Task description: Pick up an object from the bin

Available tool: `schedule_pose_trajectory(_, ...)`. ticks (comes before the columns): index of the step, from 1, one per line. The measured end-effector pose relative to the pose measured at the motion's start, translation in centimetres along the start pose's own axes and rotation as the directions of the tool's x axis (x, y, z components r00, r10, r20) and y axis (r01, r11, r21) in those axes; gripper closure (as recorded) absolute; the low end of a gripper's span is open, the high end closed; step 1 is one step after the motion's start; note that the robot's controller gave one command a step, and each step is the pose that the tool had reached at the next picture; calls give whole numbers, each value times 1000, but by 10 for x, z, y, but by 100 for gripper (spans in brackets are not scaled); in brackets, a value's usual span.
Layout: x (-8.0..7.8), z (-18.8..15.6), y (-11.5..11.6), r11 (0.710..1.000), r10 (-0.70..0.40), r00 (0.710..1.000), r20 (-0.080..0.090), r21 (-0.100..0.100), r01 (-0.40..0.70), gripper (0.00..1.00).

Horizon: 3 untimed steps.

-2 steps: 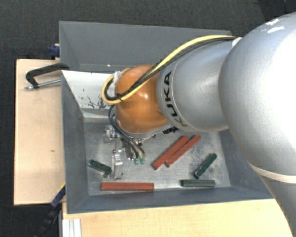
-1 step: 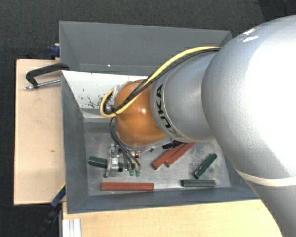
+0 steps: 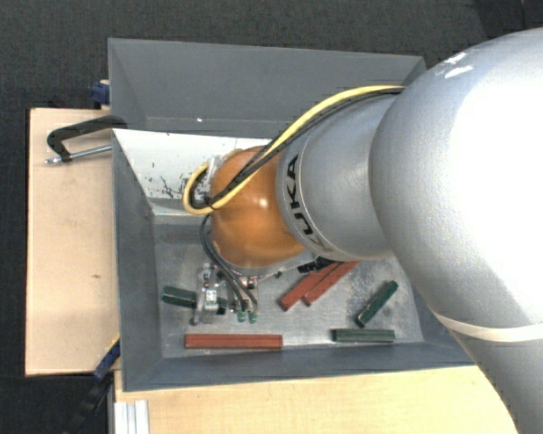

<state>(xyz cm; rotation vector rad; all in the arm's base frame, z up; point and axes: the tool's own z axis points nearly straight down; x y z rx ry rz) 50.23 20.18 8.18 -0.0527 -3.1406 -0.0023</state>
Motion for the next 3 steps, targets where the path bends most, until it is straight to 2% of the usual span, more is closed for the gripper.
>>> schedule_pose_trajectory(1, 0, -1, 0, 1000, -1, 1000, 0, 0, 1, 100)
schedule_pose_trajectory(2, -9, -41, -20, 982, -189, 982, 8, -1, 189, 100)
schedule_pose_trajectory(3, -1, -196, -20, 999, -43, 999, 8, -2, 43, 100)
